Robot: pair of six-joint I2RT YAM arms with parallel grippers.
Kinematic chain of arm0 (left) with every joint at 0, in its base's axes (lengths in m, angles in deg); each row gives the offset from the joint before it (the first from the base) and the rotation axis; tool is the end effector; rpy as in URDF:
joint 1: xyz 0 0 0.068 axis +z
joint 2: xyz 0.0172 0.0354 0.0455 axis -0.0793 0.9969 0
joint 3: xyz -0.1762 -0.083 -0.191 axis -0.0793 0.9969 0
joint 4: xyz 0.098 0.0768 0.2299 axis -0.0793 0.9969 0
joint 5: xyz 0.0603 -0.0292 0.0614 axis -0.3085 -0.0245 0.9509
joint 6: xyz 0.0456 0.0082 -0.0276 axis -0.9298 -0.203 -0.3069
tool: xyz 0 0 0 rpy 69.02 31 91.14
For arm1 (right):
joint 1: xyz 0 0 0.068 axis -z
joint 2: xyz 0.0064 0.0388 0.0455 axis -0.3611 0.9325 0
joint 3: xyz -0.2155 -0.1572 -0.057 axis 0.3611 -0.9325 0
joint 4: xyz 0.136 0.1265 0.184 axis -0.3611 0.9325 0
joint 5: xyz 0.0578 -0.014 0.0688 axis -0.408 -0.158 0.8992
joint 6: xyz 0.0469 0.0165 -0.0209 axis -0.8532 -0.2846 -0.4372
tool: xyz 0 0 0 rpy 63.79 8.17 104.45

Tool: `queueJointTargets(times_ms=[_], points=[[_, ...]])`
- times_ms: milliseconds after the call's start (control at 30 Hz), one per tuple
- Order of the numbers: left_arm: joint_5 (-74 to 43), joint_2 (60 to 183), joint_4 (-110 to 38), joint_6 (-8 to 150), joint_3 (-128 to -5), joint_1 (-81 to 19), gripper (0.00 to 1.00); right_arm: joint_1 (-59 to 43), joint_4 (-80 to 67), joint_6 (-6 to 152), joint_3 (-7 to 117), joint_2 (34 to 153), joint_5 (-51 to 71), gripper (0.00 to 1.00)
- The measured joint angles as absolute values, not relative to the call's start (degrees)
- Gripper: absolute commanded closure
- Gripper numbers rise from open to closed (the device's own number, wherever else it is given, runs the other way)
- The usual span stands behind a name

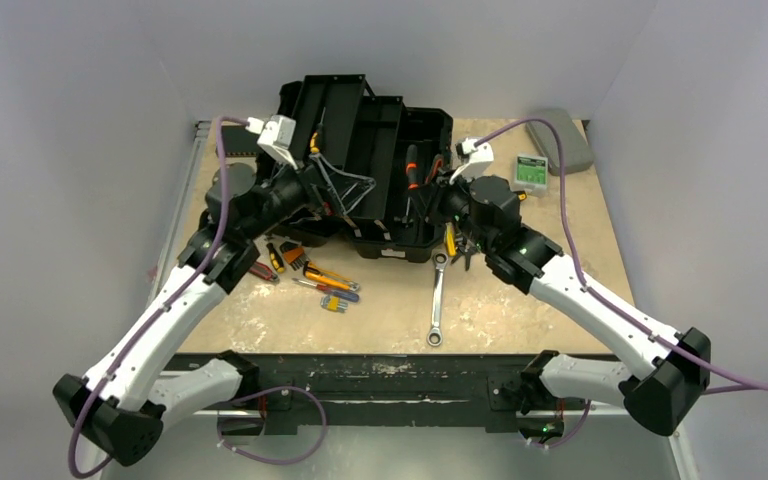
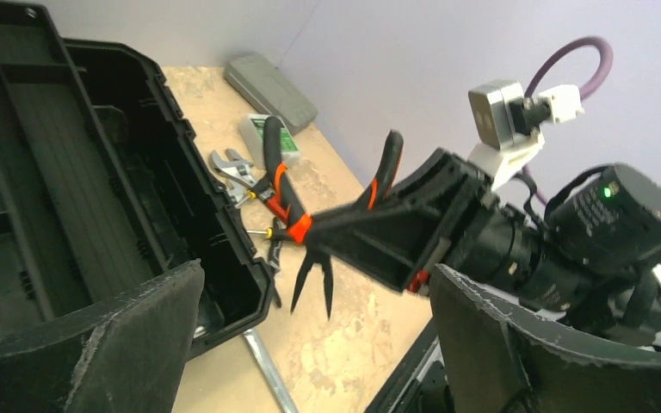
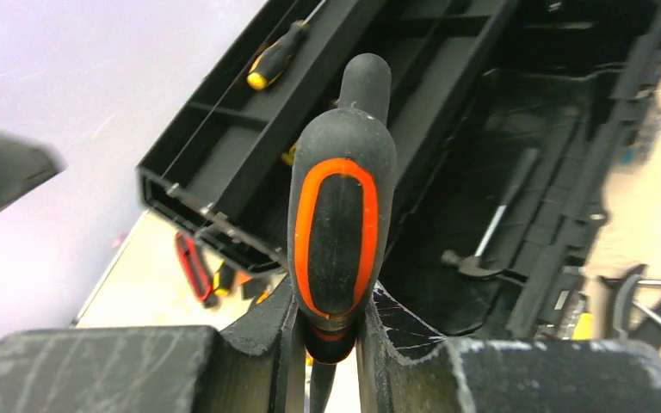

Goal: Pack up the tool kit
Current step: Place the pliers in the toolbox.

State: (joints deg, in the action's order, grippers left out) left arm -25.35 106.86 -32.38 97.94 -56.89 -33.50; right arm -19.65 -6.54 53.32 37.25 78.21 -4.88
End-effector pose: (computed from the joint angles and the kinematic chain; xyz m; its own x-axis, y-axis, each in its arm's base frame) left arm 0.2052 -0.1260 0.4125 -0.4474 -0.4264 -0.7861 0.5772 0.5337 -0.6180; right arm 0.2077 0.1734 0.3639 -0.3457 0.2841 -0.8943 -0.4456 0.7890 0.4230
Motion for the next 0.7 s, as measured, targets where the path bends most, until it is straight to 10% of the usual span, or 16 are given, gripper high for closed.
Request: queueJointTargets(times_ms=[700], points=[[-20.4, 87.7, -18.1, 92.1, -36.2, -33.5, 0.06, -8.7, 1.1, 52.2, 54.5, 111.0, -6.2, 1.00]])
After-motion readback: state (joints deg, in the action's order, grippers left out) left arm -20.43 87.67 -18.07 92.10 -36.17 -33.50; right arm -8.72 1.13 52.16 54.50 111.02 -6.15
